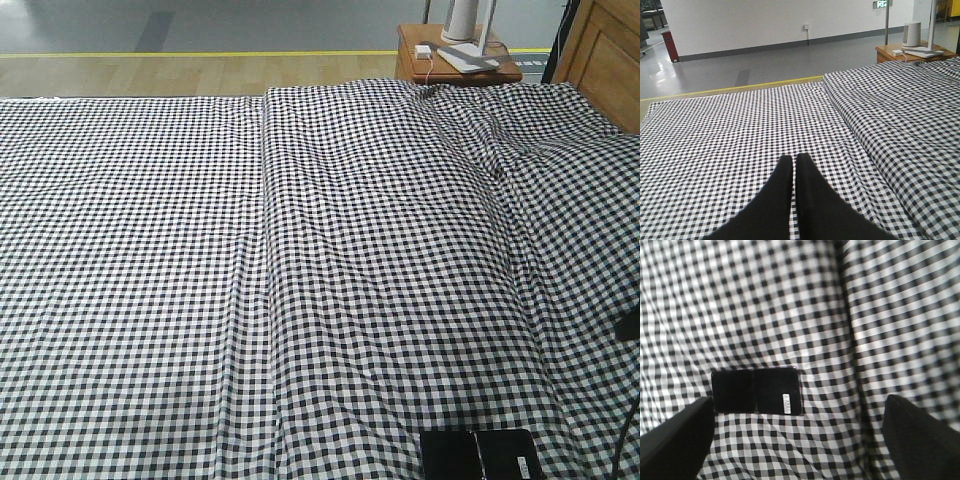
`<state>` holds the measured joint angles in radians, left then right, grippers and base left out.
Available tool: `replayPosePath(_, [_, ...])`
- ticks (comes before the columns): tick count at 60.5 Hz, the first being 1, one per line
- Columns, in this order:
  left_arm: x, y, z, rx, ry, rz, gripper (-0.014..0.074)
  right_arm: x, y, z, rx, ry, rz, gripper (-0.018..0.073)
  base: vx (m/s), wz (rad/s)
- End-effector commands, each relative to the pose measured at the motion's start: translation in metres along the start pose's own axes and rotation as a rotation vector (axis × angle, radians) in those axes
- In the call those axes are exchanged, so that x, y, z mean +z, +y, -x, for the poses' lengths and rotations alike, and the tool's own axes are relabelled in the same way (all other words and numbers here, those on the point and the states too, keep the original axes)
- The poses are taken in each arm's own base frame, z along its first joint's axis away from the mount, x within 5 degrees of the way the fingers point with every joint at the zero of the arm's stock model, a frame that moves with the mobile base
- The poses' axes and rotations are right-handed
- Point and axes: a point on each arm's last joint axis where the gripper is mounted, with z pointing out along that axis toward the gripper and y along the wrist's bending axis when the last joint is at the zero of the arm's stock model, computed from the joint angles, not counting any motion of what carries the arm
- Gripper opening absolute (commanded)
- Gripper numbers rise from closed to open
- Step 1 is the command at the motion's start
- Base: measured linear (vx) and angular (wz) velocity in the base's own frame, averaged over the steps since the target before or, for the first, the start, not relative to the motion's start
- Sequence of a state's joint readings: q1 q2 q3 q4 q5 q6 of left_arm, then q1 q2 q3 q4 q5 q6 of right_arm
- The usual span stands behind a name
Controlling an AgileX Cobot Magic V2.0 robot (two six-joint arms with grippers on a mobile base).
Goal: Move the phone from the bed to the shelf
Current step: 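Lower the right gripper toward the black phone at the bed edge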
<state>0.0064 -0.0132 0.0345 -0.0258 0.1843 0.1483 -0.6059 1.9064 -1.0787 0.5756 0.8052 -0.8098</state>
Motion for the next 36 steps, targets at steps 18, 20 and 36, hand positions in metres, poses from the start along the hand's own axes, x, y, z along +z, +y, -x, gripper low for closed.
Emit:
replayPosePath(18, [-0.003, 0.002, 0.014, -0.014, -0.106, 0.007, 0.0001, 0.082, -0.016, -0.015, -0.032, 0.11, 0.257, 0.0623, 0.0, 0.0])
replayPosePath(20, [-0.003, 0.002, 0.014, -0.014, -0.106, 0.007, 0.0001, 0.088, -0.017, -0.018, -0.031, 0.118, 0.273, 0.0622, 0.0, 0.0])
replayPosePath(36, [-0.003, 0.002, 0.014, -0.014, -0.106, 0.007, 0.0001, 0.132, -0.02, -0.037, -0.008, 0.152, 0.417, 0.061, 0.0, 0.0])
